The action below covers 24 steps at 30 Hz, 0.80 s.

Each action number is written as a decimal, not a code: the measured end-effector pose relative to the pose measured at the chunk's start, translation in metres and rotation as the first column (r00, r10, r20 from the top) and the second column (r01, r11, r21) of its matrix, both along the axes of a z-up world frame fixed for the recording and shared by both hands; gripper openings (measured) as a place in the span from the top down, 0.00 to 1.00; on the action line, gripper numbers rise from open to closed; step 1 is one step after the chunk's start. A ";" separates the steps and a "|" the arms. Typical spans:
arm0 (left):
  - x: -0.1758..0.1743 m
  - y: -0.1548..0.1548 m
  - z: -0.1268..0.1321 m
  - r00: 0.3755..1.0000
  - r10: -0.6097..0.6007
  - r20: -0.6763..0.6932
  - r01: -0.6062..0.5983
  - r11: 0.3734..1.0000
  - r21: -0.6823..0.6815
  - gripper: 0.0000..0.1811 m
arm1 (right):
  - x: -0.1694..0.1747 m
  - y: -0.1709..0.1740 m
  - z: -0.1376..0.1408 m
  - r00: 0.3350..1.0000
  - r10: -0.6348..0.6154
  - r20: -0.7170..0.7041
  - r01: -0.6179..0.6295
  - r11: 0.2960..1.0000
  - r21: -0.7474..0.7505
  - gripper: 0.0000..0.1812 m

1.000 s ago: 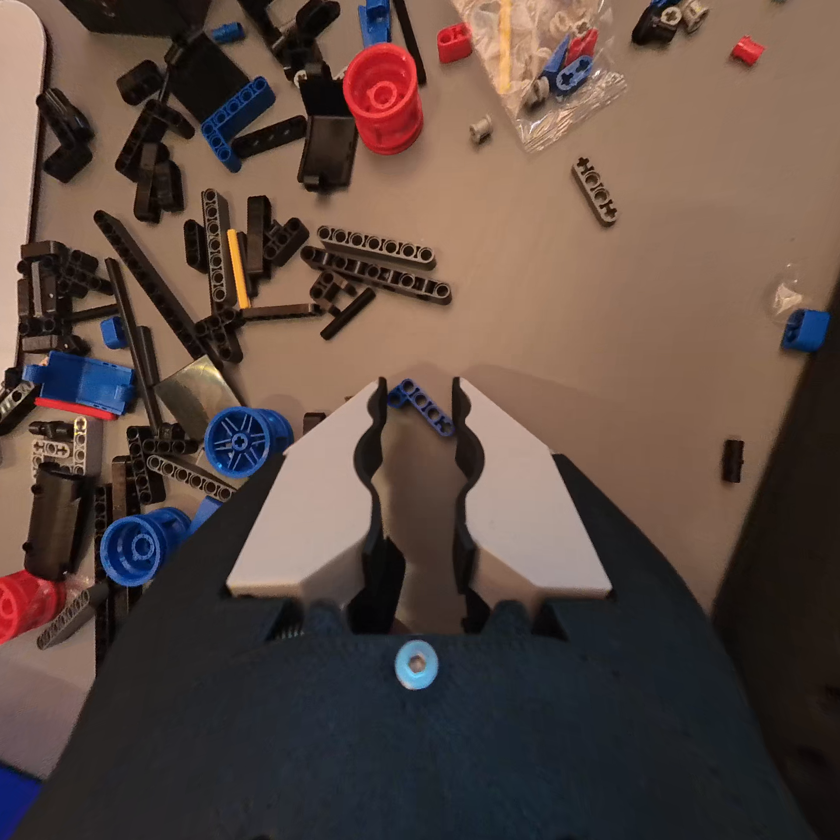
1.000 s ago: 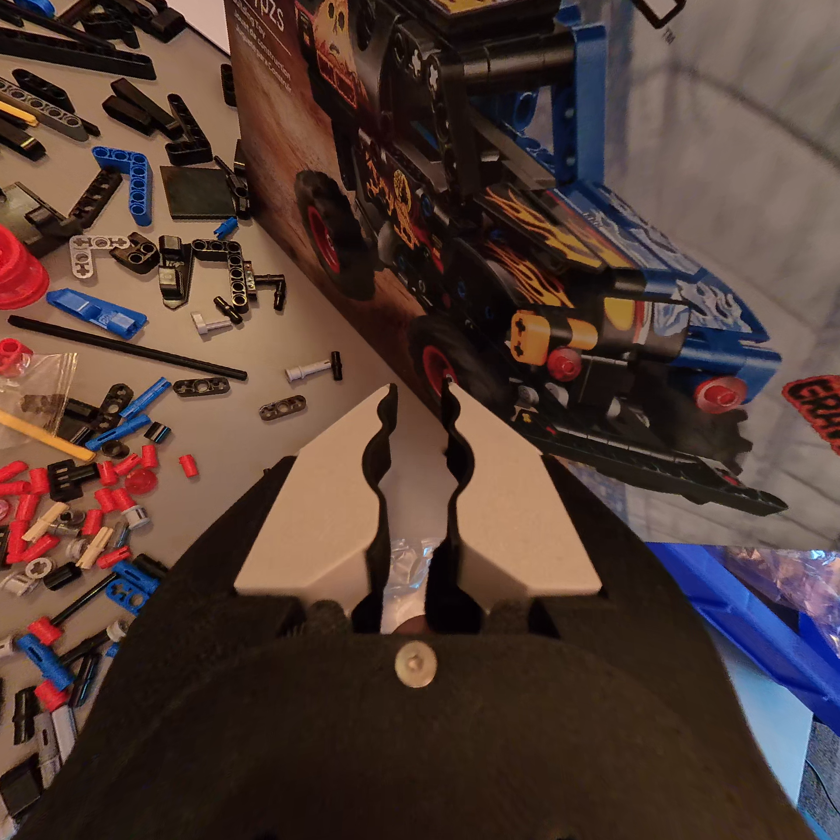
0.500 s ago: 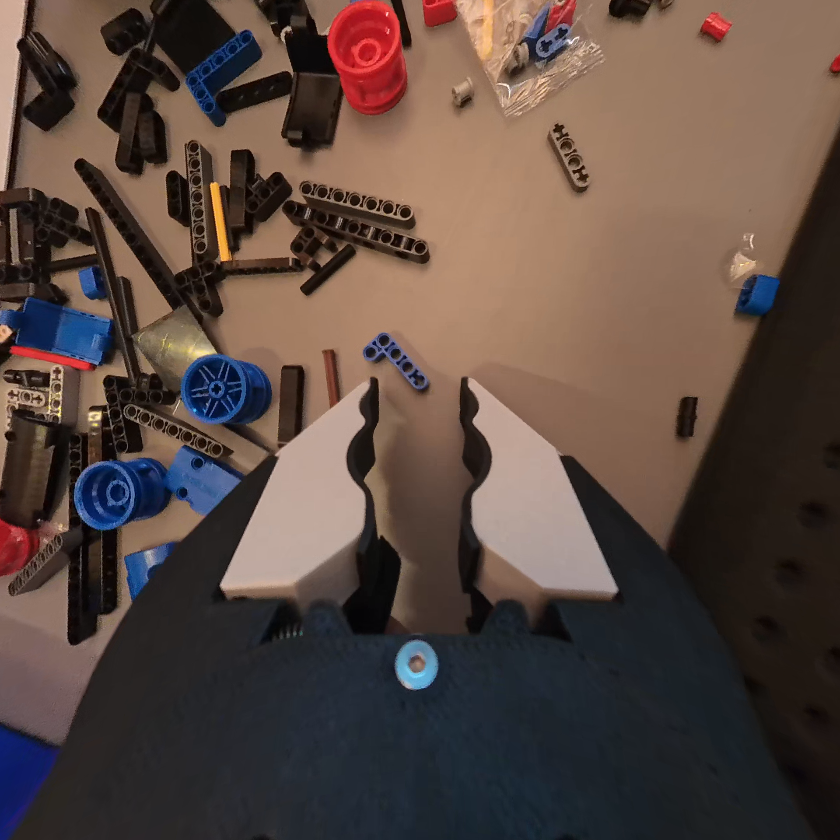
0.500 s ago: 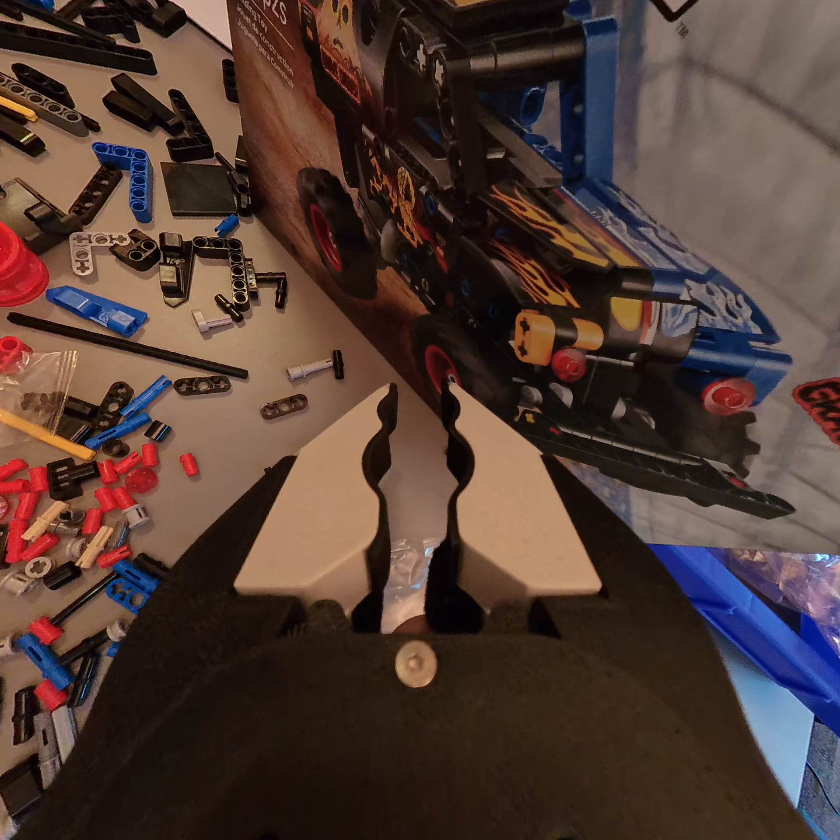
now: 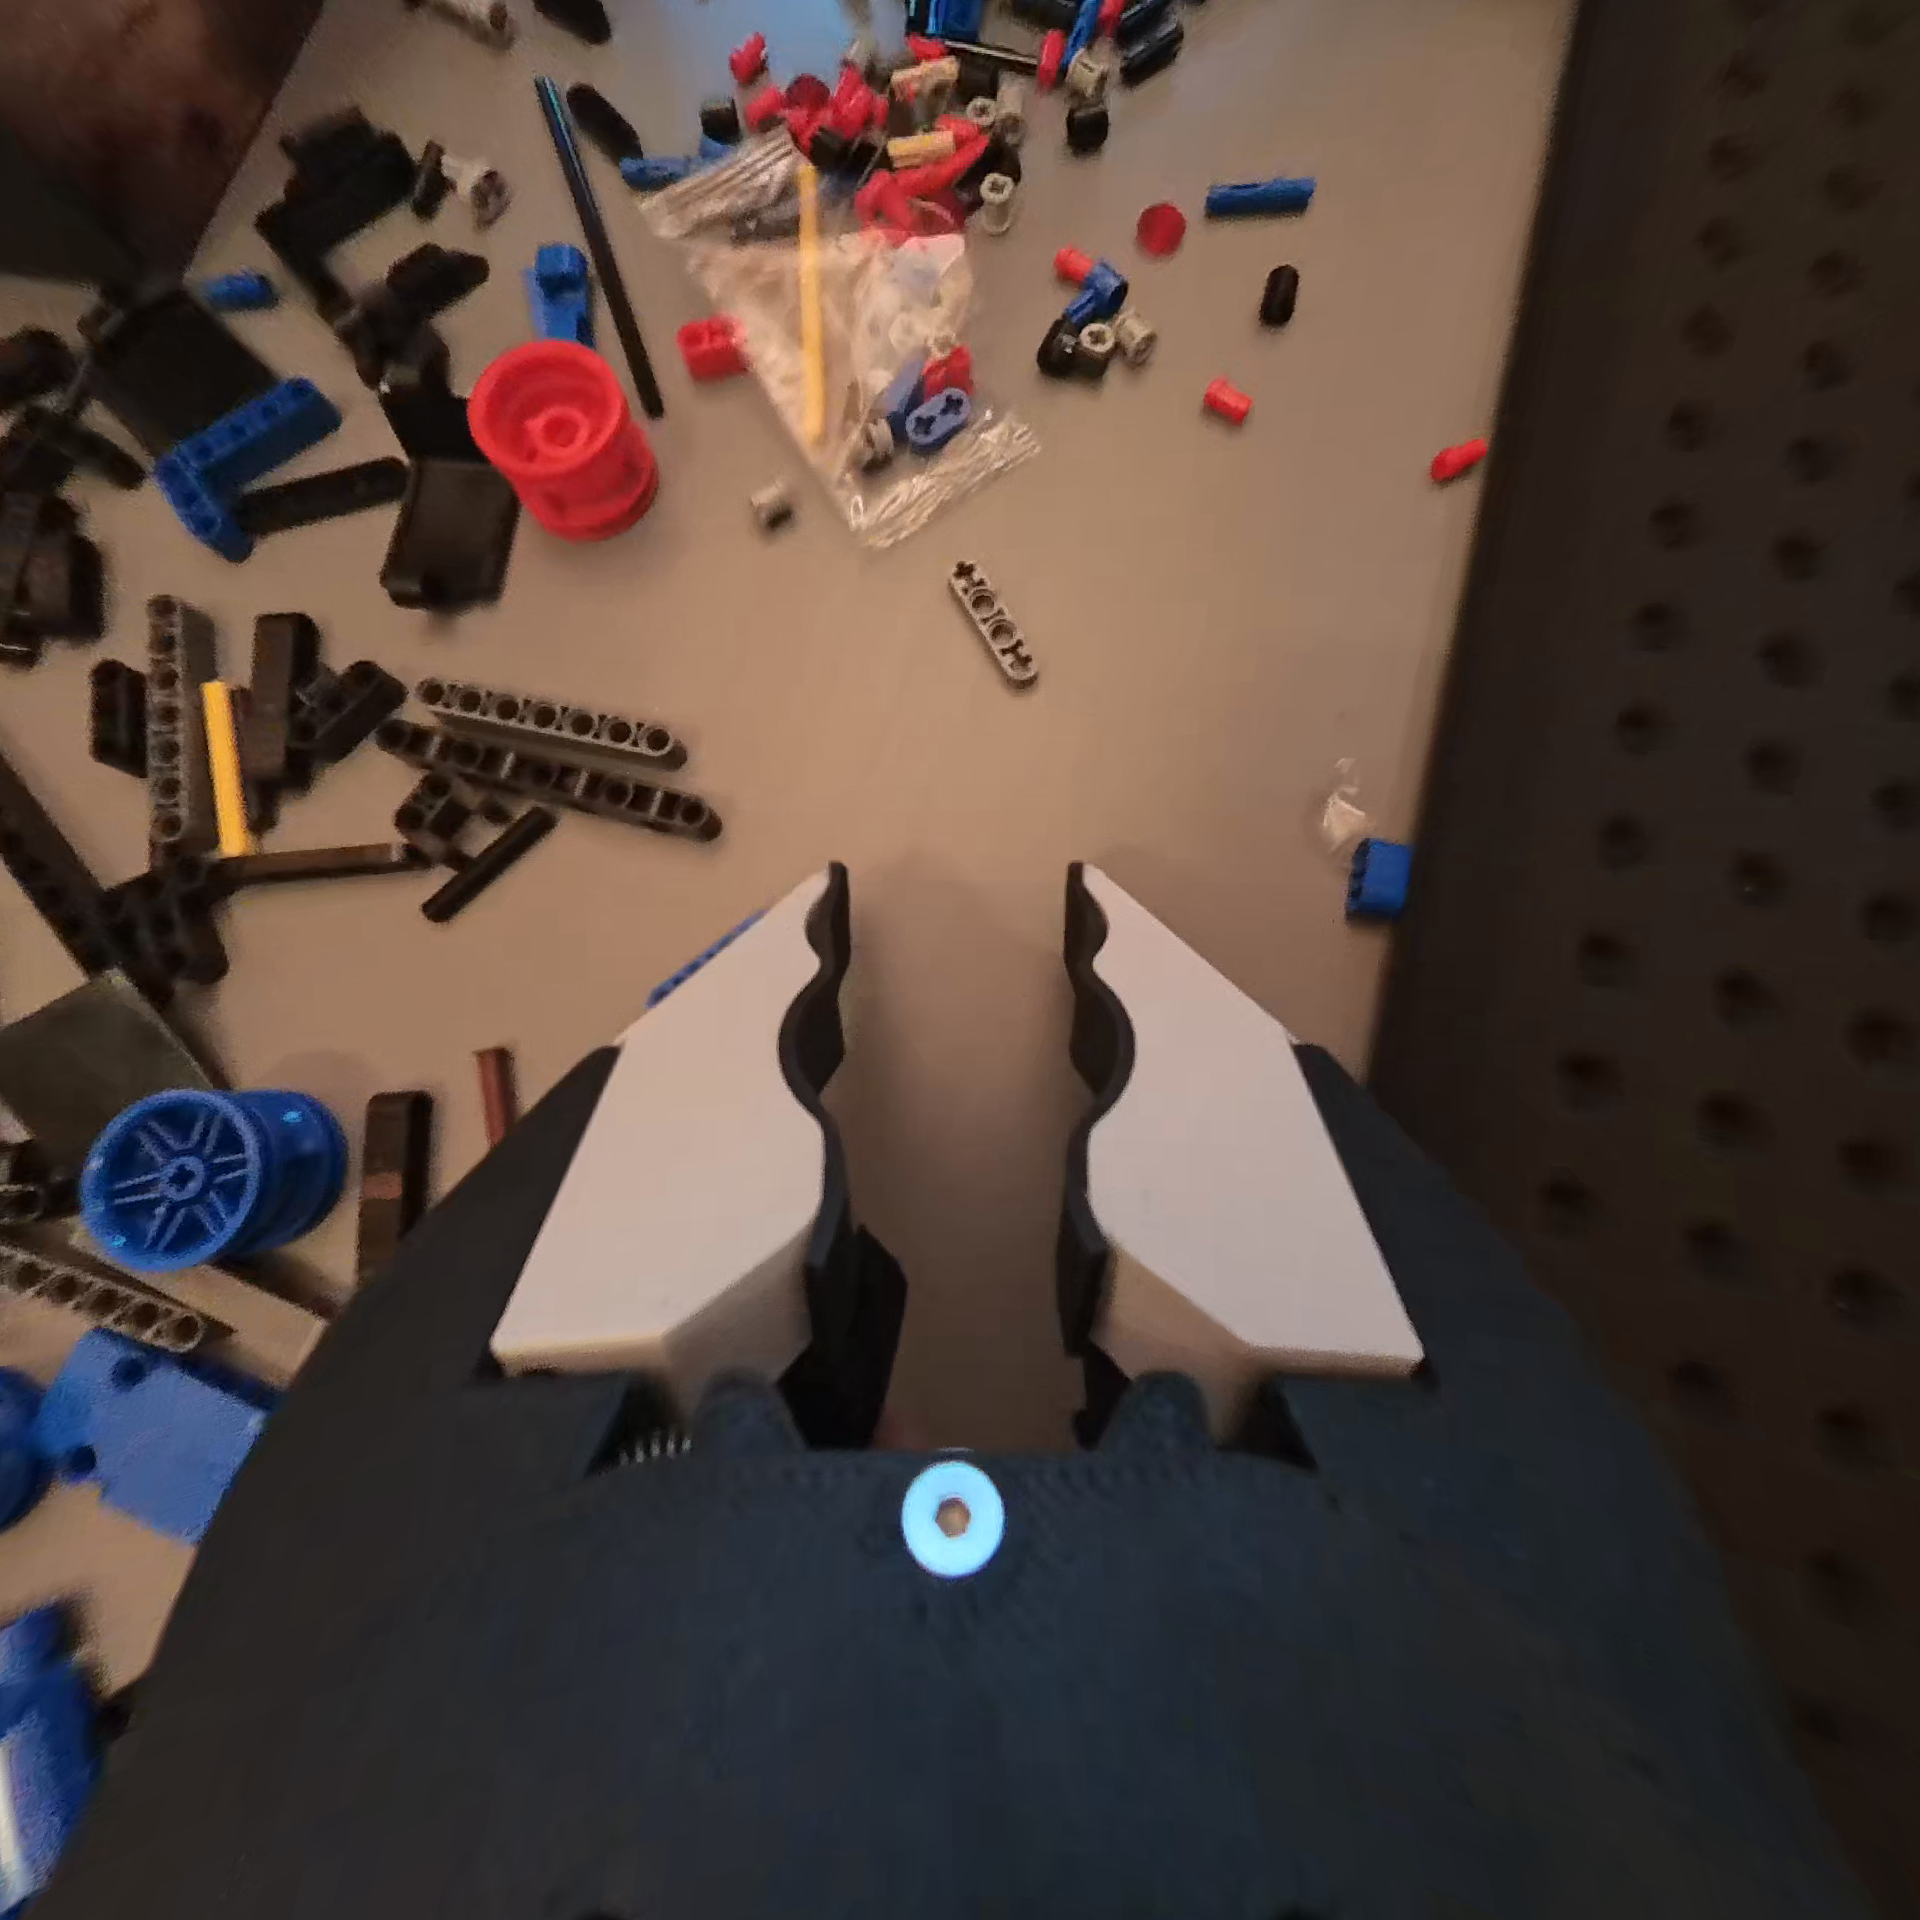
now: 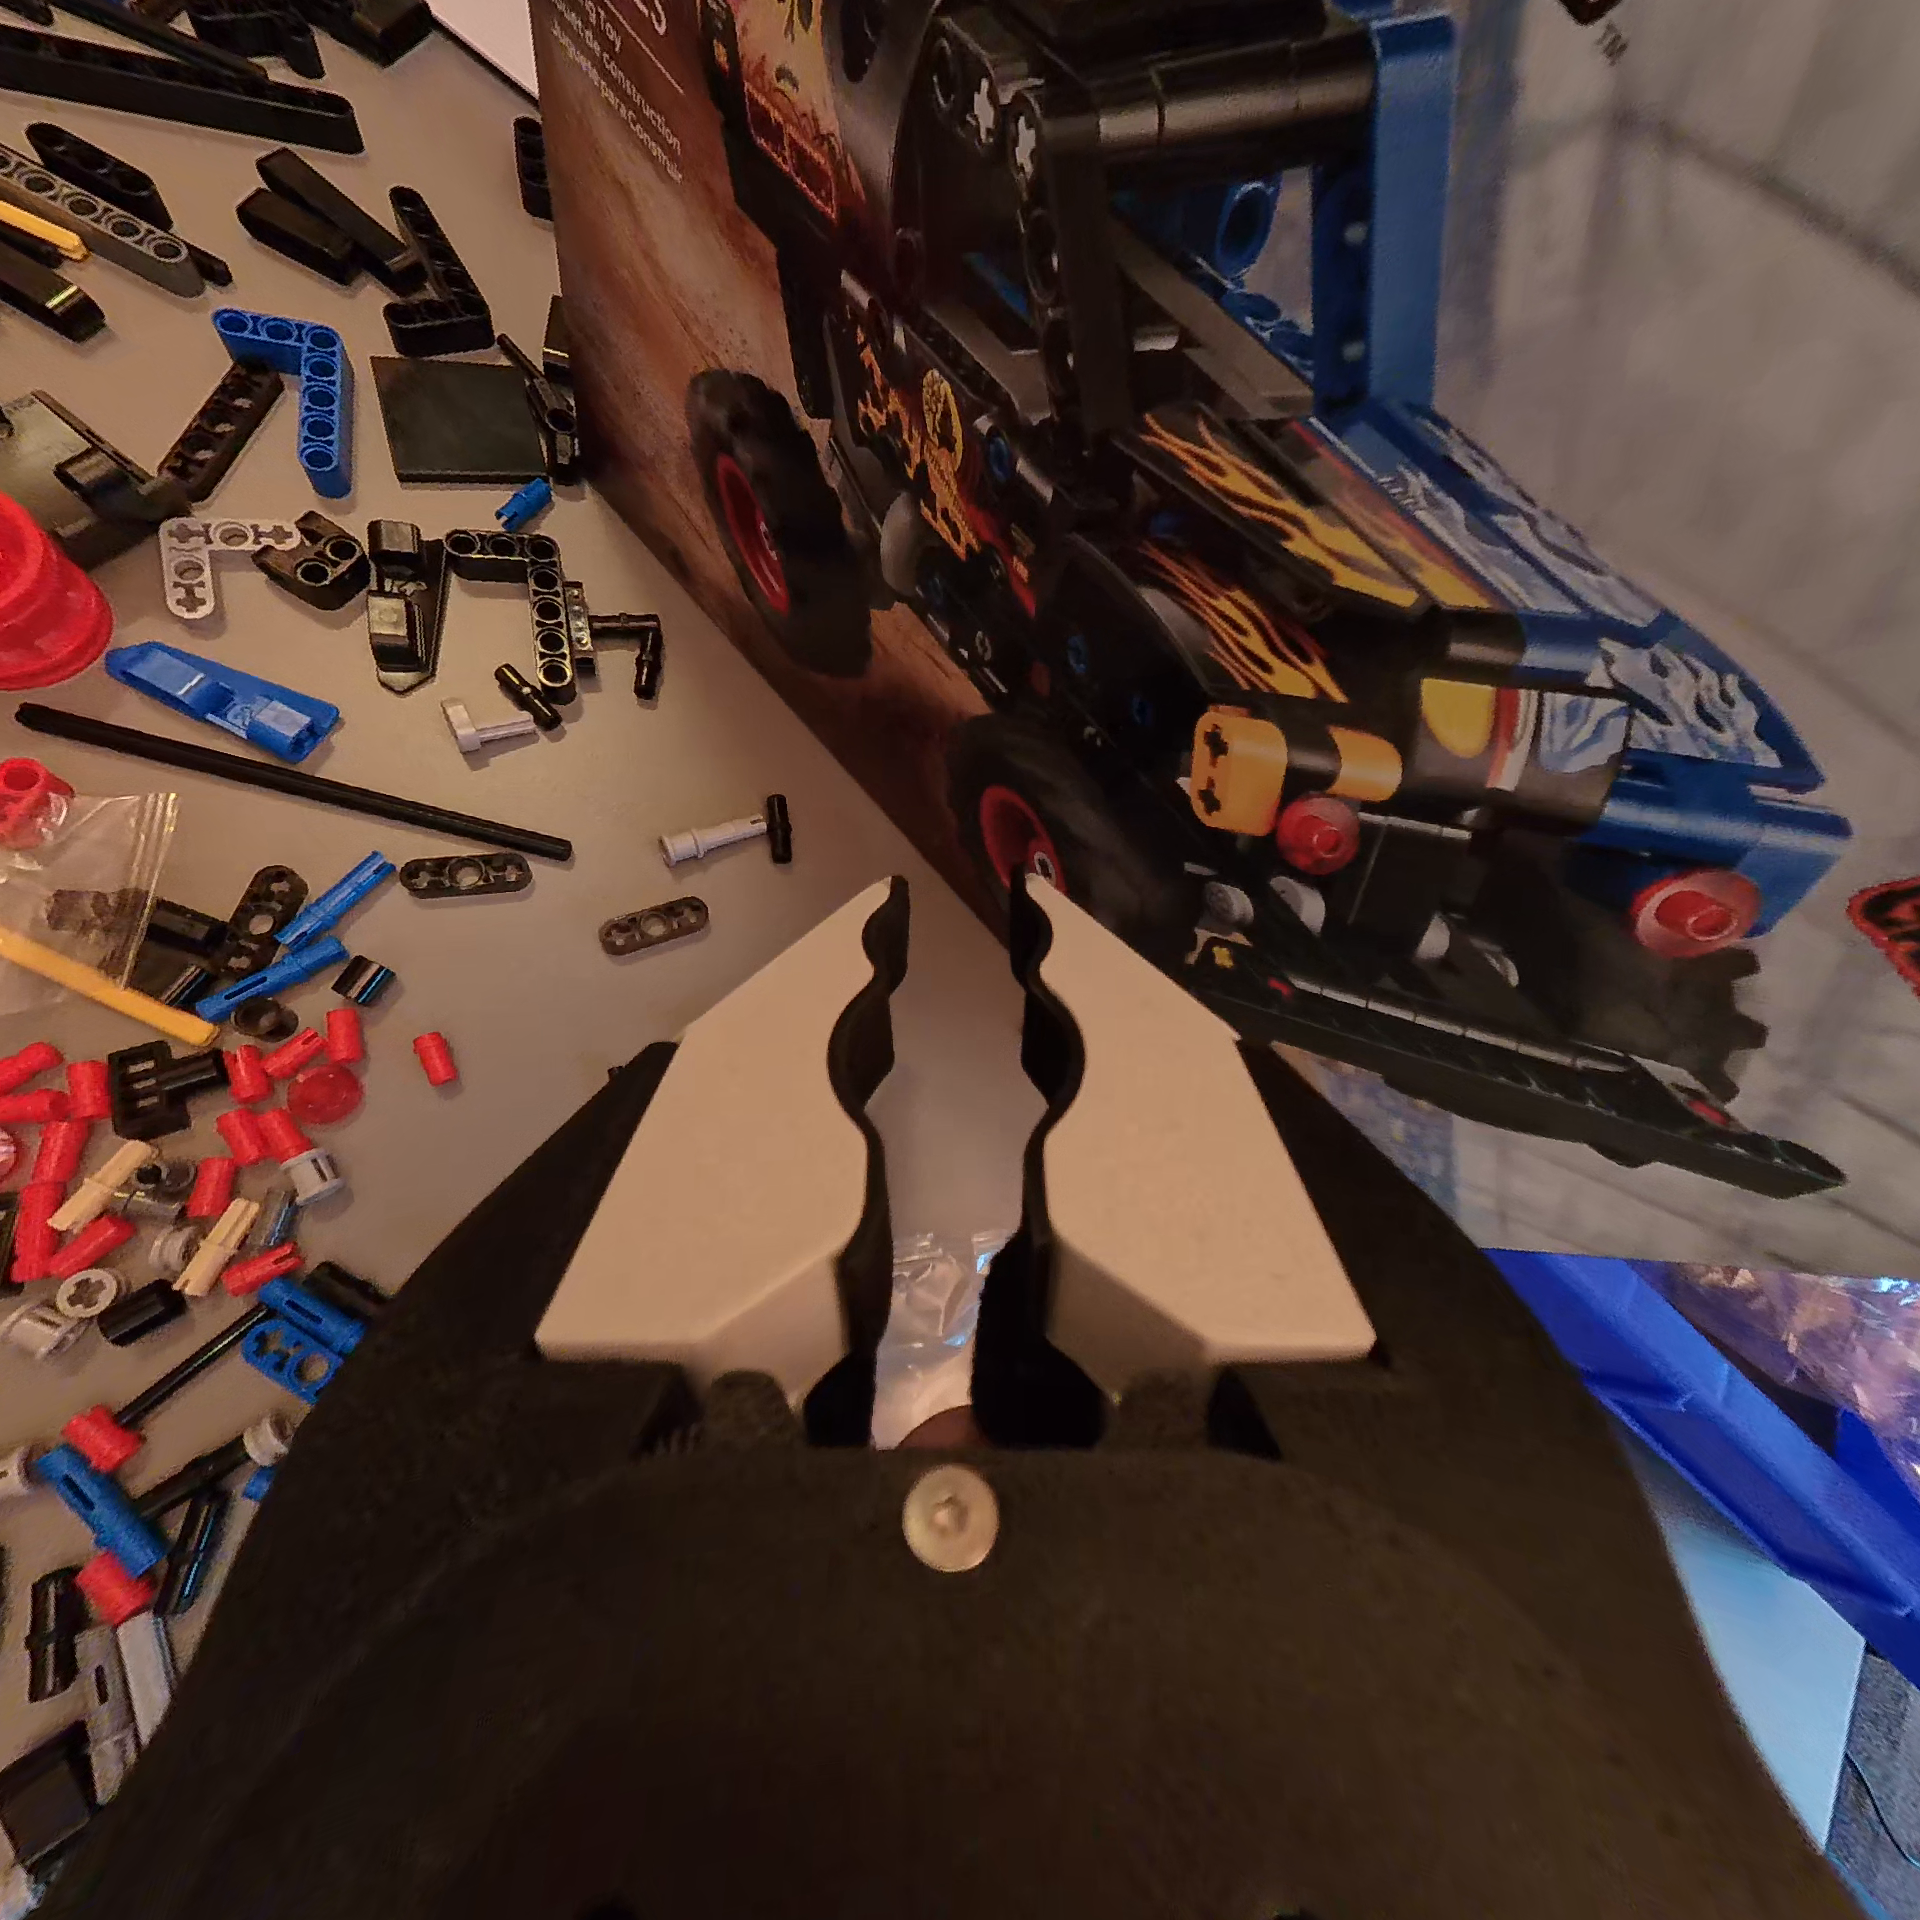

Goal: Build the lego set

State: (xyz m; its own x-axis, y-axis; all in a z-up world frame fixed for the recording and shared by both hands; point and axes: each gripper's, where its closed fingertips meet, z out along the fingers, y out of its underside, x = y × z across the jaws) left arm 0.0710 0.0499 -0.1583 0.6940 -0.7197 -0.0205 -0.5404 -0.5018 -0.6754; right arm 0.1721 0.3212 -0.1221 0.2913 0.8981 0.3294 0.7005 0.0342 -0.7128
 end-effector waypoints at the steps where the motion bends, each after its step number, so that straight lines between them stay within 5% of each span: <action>1: -0.005 0.002 0.002 1.000 0.011 -0.016 -0.010 1.000 0.020 0.78 | 0.000 0.000 0.000 1.000 -0.001 -0.001 0.001 1.000 0.000 0.90; 8: -0.060 0.019 -0.003 0.978 0.133 -0.163 -0.122 0.989 0.080 0.78 | 0.000 0.000 0.000 1.000 0.002 0.003 -0.002 1.000 0.001 0.90; 24: -0.032 -0.006 0.003 0.998 0.066 -0.002 -0.066 0.998 -0.003 0.79 | 0.000 0.001 -0.004 1.000 0.002 0.013 -0.002 1.000 -0.005 0.90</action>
State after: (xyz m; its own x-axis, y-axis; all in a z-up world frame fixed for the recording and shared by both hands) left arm 0.0391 0.0437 -0.1549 0.7397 -0.6727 -0.0195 -0.5073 -0.5383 -0.6730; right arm 0.1725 0.3221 -0.1258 0.2849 0.9004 0.3287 0.7096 0.0324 -0.7038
